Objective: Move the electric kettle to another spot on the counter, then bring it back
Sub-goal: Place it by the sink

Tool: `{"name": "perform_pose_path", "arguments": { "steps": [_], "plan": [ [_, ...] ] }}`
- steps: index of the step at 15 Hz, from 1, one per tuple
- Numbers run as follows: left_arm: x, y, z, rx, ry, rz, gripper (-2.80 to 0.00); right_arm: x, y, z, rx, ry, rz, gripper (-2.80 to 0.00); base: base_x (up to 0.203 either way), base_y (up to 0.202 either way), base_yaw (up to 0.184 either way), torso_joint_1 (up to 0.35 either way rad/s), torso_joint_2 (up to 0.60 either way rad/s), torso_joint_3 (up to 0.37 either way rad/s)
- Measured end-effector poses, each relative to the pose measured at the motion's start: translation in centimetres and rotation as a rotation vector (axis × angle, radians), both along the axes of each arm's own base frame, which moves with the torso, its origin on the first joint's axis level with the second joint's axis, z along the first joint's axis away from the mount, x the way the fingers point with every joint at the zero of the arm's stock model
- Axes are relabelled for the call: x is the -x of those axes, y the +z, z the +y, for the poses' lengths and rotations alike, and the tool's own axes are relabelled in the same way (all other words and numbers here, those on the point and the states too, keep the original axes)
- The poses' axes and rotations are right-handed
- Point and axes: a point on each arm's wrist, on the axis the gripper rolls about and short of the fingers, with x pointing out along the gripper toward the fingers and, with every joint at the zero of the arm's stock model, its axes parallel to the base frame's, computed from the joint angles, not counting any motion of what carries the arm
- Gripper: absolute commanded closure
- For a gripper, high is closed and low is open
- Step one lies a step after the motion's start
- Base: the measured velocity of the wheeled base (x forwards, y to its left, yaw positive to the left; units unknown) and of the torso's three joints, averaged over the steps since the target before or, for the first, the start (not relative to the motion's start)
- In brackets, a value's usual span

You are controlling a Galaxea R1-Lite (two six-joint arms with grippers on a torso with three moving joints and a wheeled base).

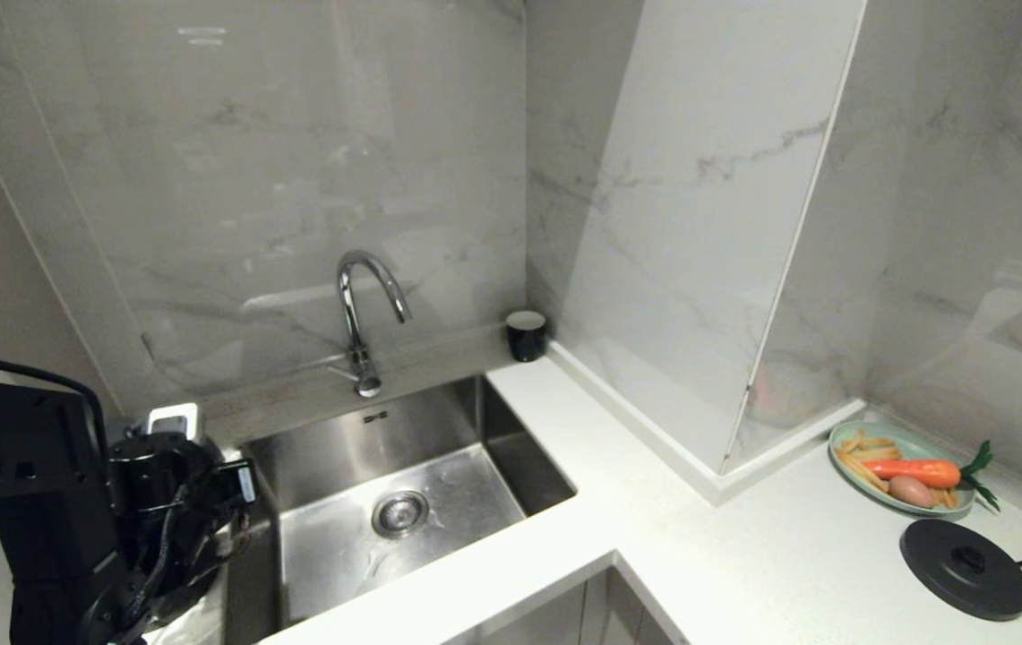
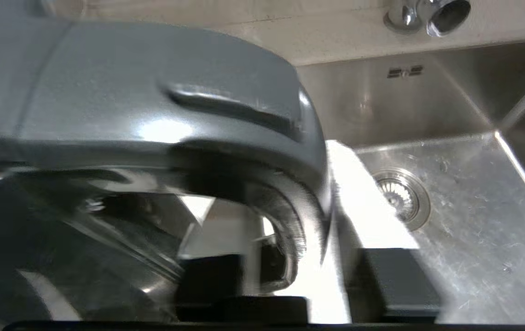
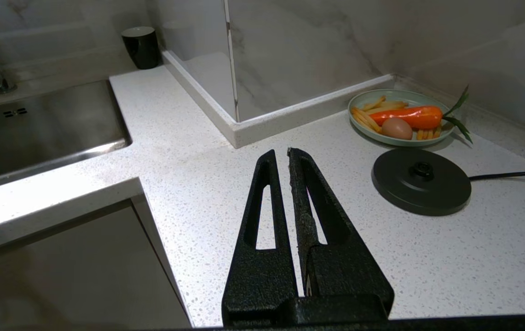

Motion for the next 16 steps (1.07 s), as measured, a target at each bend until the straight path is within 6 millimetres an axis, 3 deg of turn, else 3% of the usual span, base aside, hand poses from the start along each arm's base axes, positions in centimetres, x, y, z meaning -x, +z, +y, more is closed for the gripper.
{"name": "perform_pose_path", "arguments": {
  "steps": [5, 11, 16],
  "plan": [
    [0.3, 0.0, -0.1, 0.004, -0.005, 0.009, -2.8, 0.0, 0.0, 0.0, 0.0, 0.0, 0.0, 0.0, 0.0, 0.0, 0.0, 0.0, 0.0, 0.0],
    [2.4, -0.5, -1.5, 0.03, -0.044, 0.077, -2.8, 0.0, 0.0, 0.0, 0.0, 0.0, 0.0, 0.0, 0.0, 0.0, 0.0, 0.0, 0.0, 0.0],
    [3.4, -0.5, -1.5, 0.054, -0.033, 0.092, -2.8, 0.0, 0.0, 0.0, 0.0, 0.0, 0.0, 0.0, 0.0, 0.0, 0.0, 0.0, 0.0, 0.0]
  ]
}}
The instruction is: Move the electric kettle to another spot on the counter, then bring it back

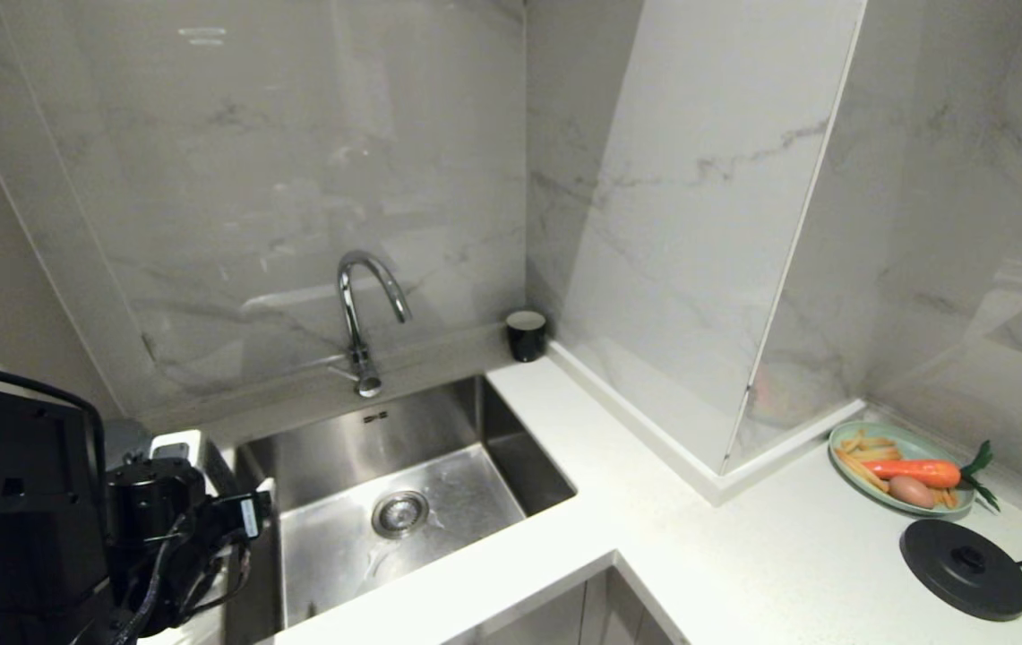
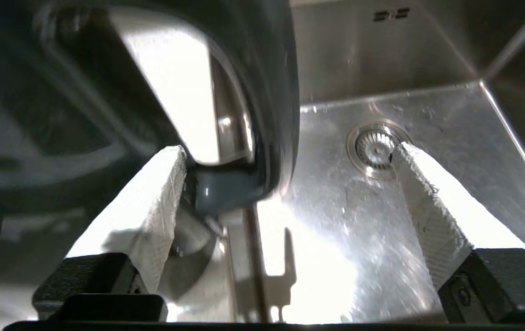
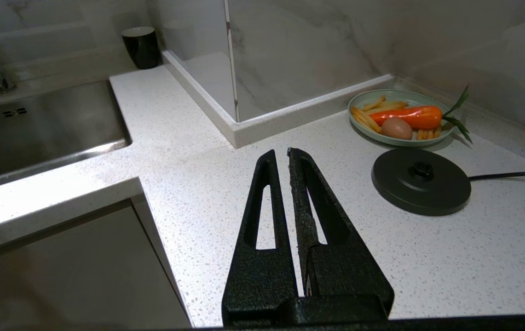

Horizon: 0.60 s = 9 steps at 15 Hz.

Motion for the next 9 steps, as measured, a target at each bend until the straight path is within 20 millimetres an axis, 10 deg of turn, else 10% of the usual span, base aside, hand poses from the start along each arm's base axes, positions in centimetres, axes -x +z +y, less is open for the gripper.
{"name": "perform_pose_path", "arguments": {
  "steps": [9],
  "plan": [
    [5.8, 3.2, -1.9, 0.066, -0.127, -0.005, -2.8, 0.0, 0.0, 0.0, 0.0, 0.0, 0.0, 0.0, 0.0, 0.0, 0.0, 0.0, 0.0, 0.0]
  ]
}}
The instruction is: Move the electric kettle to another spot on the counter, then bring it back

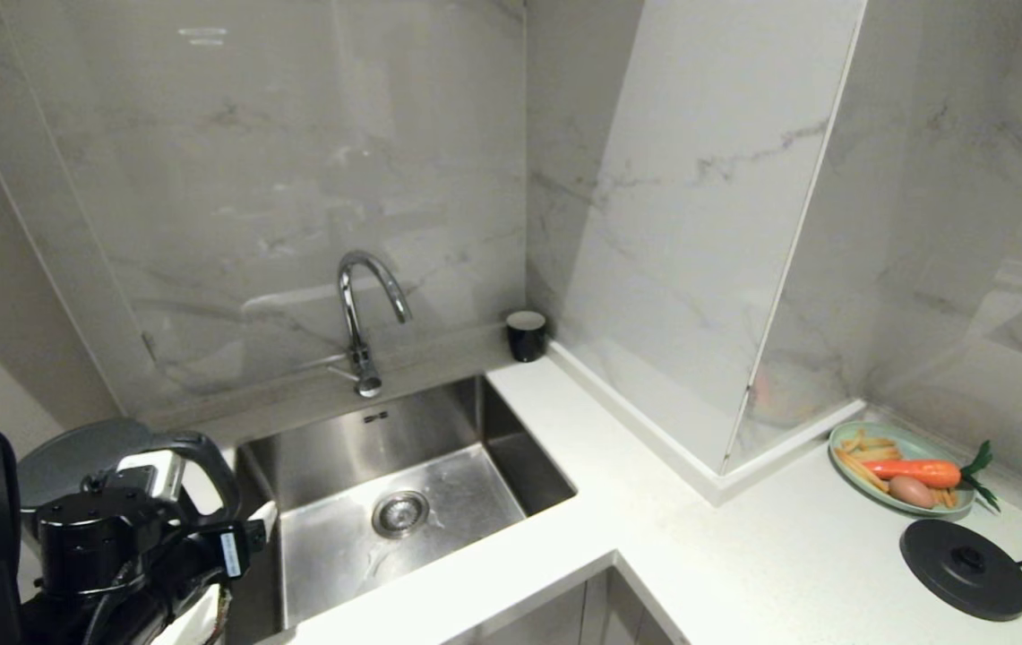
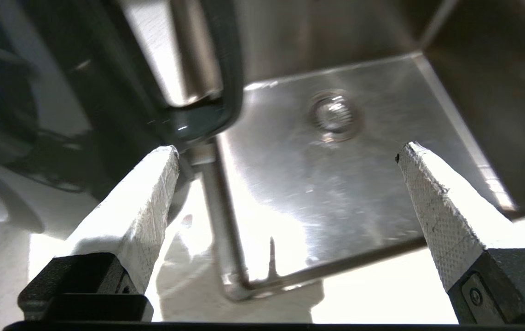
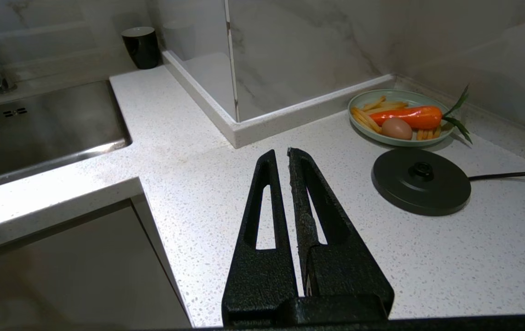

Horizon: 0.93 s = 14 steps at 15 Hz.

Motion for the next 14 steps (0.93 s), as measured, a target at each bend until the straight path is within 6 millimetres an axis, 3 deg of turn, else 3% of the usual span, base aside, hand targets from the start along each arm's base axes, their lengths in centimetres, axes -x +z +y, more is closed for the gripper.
{"name": "perform_pose_path", "arguments": {
  "steps": [4, 14],
  "plan": [
    [1.3, 2.5, -1.2, 0.03, -0.054, -0.112, -2.8, 0.0, 0.0, 0.0, 0.0, 0.0, 0.0, 0.0, 0.0, 0.0, 0.0, 0.0, 0.0, 0.0],
    [3.0, 8.1, -1.1, -0.111, -0.107, -0.378, -2.8, 0.0, 0.0, 0.0, 0.0, 0.0, 0.0, 0.0, 0.0, 0.0, 0.0, 0.0, 0.0, 0.0]
  ]
}}
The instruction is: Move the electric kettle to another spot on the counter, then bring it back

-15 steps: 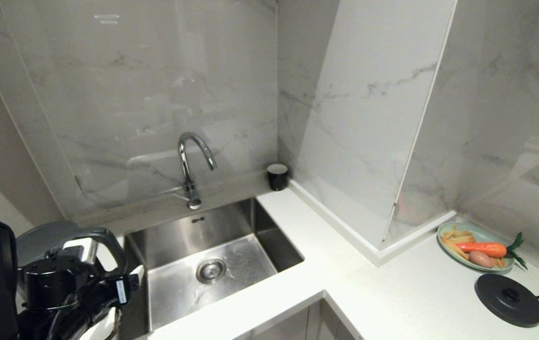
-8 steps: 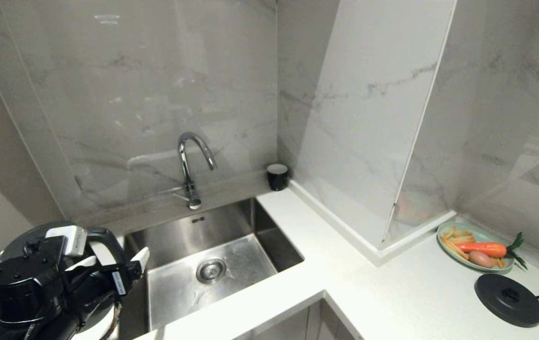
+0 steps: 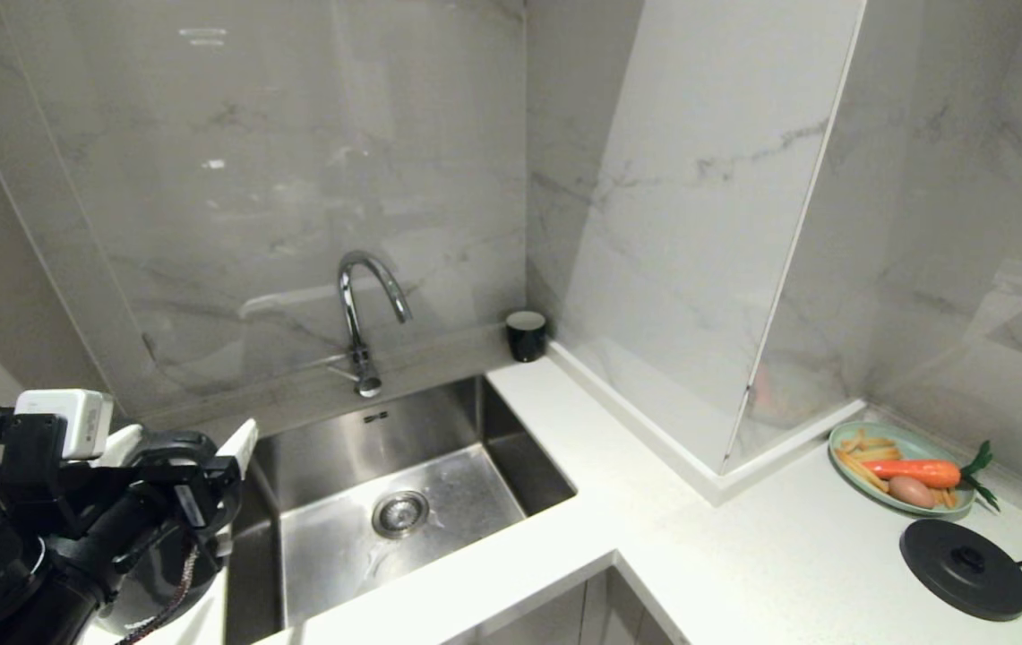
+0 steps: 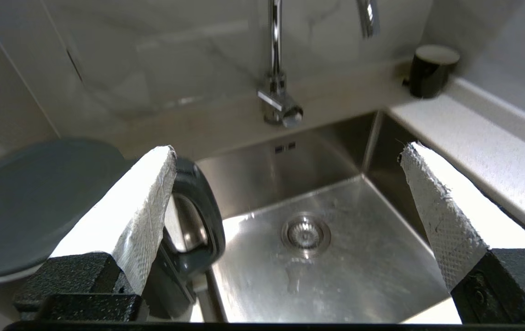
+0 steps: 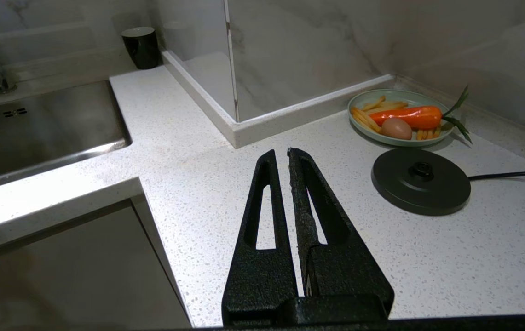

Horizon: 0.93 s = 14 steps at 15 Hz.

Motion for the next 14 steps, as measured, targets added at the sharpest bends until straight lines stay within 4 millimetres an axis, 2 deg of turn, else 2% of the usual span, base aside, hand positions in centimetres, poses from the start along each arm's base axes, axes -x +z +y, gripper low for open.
{"name": "perform_pose_path", "arguments": {
  "steps": [6, 9, 11, 14],
  "plan": [
    [1.4, 2.4, 0.1, 0.003, -0.006, -0.092, -2.8, 0.0, 0.0, 0.0, 0.0, 0.0, 0.0, 0.0, 0.0, 0.0, 0.0, 0.0, 0.0, 0.0],
    [2.3, 4.4, 0.3, 0.004, -0.008, -0.097, -2.8, 0.0, 0.0, 0.0, 0.0, -0.001, 0.0, 0.0, 0.0, 0.0, 0.0, 0.0, 0.0, 0.0],
    [3.4, 5.8, 0.5, -0.004, -0.009, -0.052, -2.8, 0.0, 0.0, 0.0, 0.0, 0.0, 0.0, 0.0, 0.0, 0.0, 0.0, 0.0, 0.0, 0.0],
    [5.1, 7.1, 1.0, -0.038, 0.035, 0.105, -2.8, 0.0, 0.0, 0.0, 0.0, 0.0, 0.0, 0.0, 0.0, 0.0, 0.0, 0.0, 0.0, 0.0]
  ]
}}
